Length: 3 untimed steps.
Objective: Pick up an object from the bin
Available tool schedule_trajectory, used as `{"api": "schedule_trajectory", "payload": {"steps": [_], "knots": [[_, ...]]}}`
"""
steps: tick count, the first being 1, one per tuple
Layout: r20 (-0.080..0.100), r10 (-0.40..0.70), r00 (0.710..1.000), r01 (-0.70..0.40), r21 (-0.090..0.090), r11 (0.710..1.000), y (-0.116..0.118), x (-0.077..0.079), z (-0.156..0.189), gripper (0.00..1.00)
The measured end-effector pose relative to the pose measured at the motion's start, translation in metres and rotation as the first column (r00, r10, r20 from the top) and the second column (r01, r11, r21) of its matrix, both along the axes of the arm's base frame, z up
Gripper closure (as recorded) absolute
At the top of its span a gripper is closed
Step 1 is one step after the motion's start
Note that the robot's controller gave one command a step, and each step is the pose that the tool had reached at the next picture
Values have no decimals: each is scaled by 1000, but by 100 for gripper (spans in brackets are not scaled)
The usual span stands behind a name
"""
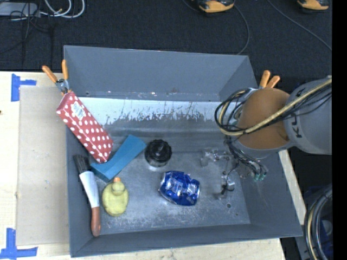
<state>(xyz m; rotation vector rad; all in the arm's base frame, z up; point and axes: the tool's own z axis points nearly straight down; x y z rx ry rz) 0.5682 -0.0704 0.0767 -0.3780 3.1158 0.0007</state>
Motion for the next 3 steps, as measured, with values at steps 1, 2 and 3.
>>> {"api": "schedule_trajectory", "payload": {"steps": [1,2,3], "knots": [[-8,-52,999,52,-2,999,43,2,-8,0],[-4,-52,999,52,3,999,85,5,-7,0],[-8,-166,986,166,-2,986,81,-24,-7,0]]}}
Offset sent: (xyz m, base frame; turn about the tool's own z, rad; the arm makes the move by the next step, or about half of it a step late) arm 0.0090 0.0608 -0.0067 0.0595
